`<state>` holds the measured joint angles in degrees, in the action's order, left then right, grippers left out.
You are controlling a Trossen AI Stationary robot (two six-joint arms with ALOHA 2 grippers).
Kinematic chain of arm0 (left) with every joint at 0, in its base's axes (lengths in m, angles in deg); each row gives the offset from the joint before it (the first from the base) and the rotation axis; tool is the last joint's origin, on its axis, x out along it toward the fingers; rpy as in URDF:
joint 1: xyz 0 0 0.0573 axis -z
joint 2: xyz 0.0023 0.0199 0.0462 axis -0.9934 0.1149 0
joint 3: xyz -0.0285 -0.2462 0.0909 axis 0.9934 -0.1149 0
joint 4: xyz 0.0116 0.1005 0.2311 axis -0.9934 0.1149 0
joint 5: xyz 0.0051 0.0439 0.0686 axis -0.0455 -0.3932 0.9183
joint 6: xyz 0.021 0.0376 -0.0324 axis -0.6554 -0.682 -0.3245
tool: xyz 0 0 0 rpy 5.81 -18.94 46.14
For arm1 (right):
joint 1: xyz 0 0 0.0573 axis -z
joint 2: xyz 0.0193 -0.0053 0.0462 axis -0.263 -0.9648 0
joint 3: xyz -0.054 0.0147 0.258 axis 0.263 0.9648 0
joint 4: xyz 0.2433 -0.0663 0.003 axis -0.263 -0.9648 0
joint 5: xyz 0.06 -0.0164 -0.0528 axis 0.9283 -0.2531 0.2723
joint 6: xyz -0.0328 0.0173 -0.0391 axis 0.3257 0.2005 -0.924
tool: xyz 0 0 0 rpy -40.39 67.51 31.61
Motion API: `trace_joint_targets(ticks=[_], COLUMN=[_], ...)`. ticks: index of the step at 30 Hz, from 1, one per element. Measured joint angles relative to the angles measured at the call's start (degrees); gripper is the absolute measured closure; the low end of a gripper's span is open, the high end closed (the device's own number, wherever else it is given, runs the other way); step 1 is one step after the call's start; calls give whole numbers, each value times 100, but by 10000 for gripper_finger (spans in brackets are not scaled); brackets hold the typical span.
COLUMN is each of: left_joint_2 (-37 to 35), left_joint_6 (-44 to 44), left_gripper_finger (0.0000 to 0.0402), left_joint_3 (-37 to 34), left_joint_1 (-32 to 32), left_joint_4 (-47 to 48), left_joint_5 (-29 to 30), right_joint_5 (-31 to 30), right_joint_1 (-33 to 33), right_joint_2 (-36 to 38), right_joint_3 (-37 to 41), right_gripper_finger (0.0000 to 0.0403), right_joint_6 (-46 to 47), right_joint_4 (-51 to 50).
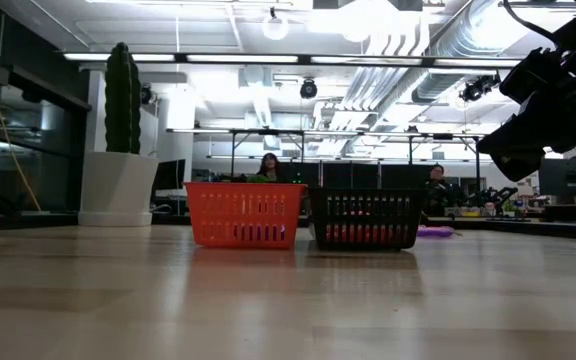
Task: Sort spring keychains
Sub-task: Put the violet spring keychain into the orange bin
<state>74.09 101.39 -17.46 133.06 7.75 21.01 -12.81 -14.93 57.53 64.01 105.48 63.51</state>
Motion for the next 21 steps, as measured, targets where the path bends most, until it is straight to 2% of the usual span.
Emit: trace_joint_targets(ticks=[6,21], left_joint_2=[316,779], left_joint_6=[55,186], left_gripper_finger=[232,233], left_joint_3=[144,202], left_joint_1=[198,208], left_joint_4=[1,-272], left_joint_5=[-140,-240], right_joint_5=[0,1], right_joint_1=[1,1], right_joint_2=[0,0], right_joint_3=[0,0], right_gripper_finger=[391,391], right_joint_6=[0,0], right_joint_4=[-4,0])
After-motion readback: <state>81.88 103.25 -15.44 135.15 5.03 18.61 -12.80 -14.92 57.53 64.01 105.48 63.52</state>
